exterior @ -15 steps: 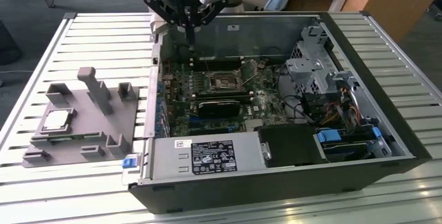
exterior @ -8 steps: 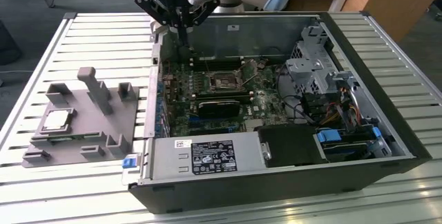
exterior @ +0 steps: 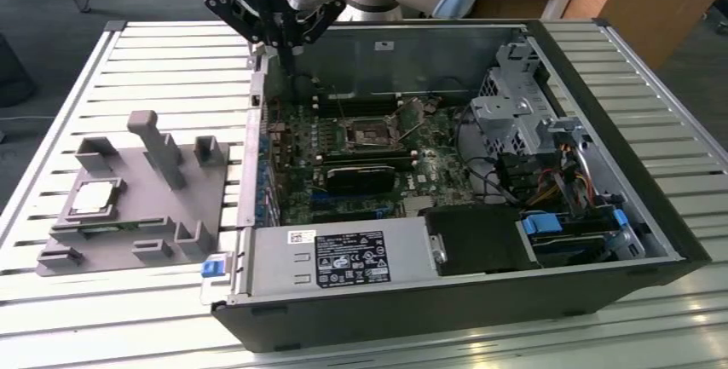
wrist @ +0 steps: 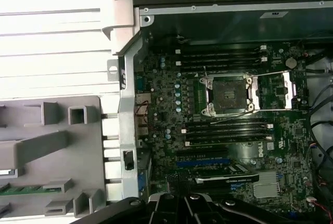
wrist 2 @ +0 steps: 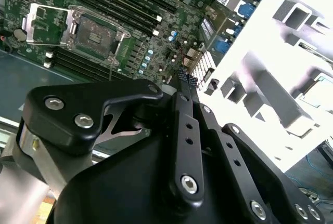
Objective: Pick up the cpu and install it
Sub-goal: 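Reach for the cpu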
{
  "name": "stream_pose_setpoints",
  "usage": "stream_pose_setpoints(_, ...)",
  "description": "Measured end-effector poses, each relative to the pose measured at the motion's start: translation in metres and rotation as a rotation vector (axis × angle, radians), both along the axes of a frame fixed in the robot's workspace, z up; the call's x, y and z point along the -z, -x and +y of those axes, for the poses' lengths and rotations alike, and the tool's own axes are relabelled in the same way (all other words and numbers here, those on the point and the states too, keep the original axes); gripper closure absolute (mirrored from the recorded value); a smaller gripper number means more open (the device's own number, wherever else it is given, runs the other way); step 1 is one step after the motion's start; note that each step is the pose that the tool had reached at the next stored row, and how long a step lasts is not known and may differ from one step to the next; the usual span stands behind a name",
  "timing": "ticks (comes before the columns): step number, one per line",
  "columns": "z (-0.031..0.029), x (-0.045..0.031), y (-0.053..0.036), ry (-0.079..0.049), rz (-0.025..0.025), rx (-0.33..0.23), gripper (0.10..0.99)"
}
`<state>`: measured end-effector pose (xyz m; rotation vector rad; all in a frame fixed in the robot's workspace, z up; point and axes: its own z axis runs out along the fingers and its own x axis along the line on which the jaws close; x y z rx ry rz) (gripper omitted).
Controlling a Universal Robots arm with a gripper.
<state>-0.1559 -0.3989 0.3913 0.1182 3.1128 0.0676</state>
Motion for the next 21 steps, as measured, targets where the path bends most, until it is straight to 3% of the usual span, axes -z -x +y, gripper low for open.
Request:
stream_pose_setpoints(13, 0.0001, 0.0023, 0.0241, 0.0, 0.0014, 0.0, 0.98)
stream_pose_setpoints(21, 0.0005, 0.0037, 0.0491, 0.0, 0.0014, 0.0, 0.98)
